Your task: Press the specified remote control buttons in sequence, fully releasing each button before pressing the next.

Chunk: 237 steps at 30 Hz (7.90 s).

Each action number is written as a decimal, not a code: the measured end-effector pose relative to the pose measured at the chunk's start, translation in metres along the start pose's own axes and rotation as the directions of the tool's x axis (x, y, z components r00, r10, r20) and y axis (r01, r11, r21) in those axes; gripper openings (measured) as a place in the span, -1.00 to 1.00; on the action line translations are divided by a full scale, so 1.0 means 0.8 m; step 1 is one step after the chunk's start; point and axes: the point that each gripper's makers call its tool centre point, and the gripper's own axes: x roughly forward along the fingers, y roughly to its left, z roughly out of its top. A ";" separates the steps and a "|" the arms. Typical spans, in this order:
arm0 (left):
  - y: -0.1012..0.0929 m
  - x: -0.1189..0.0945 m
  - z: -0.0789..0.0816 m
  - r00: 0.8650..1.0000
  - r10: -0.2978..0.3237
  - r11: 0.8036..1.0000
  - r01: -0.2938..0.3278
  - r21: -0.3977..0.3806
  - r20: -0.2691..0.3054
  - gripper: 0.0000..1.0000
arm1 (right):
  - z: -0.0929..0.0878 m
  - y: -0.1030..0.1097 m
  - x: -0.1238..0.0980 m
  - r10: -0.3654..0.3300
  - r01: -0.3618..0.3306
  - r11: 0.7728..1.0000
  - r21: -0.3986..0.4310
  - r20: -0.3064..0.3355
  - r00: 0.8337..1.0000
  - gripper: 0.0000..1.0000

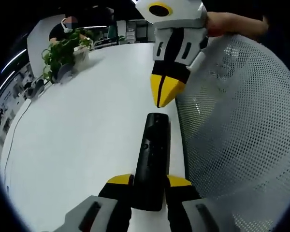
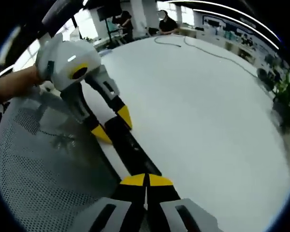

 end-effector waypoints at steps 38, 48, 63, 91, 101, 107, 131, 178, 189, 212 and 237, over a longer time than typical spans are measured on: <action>-0.004 0.003 0.005 1.000 -0.002 1.000 0.002 0.026 0.012 -0.51 | -0.006 -0.007 0.015 -0.043 0.027 0.968 -0.250 -0.059 0.997 -1.00; -0.004 0.005 0.007 1.000 -0.003 1.000 0.003 0.021 0.017 -0.51 | 0.010 -0.002 0.016 -0.022 0.020 0.982 -0.187 -0.010 1.000 -1.00; -0.004 0.005 0.006 1.000 -0.007 1.000 0.007 0.024 0.011 -0.51 | 0.001 -0.001 0.021 -0.038 0.021 0.949 -0.316 -0.048 0.998 -1.00; -0.005 0.004 0.006 1.000 -0.014 1.000 0.014 0.027 0.009 -0.51 | 0.008 0.013 0.030 0.040 -0.130 0.760 -0.637 -0.154 0.987 -1.00; -0.005 0.004 0.006 1.000 -0.015 0.999 0.015 0.032 0.002 -0.51 | 0.010 0.011 0.027 0.100 -0.132 0.870 -0.475 -0.091 0.991 -1.00; -0.005 0.004 0.006 1.000 -0.016 0.999 0.016 0.029 0.002 -0.51 | 0.011 0.011 0.024 0.087 -0.111 0.867 -0.486 -0.073 0.994 -0.99; -0.004 0.004 0.006 1.000 -0.017 0.999 0.017 0.039 -0.003 -0.51 | 0.012 0.016 0.032 0.101 -0.165 0.867 -0.469 -0.159 0.982 -0.94; -0.005 0.005 0.006 1.000 -0.018 0.999 0.018 0.037 -0.002 -0.51 | 0.037 0.022 0.031 0.104 -0.136 0.875 -0.465 -0.093 0.990 -0.97; -0.005 0.005 0.006 1.000 -0.021 0.999 0.021 0.037 -0.002 -0.51 | 0.022 0.024 0.040 0.097 -0.162 0.855 -0.493 -0.154 0.983 -1.00; -0.006 0.004 0.006 1.000 -0.016 0.999 0.016 0.046 -0.008 -0.51 | 0.025 0.018 0.037 0.081 -0.098 0.901 -0.423 -0.058 0.995 -1.00; -0.005 0.004 0.005 1.000 -0.016 0.998 0.016 0.052 -0.011 -0.51 | 0.025 0.027 0.042 0.085 -0.145 0.853 -0.501 -0.142 0.986 -1.00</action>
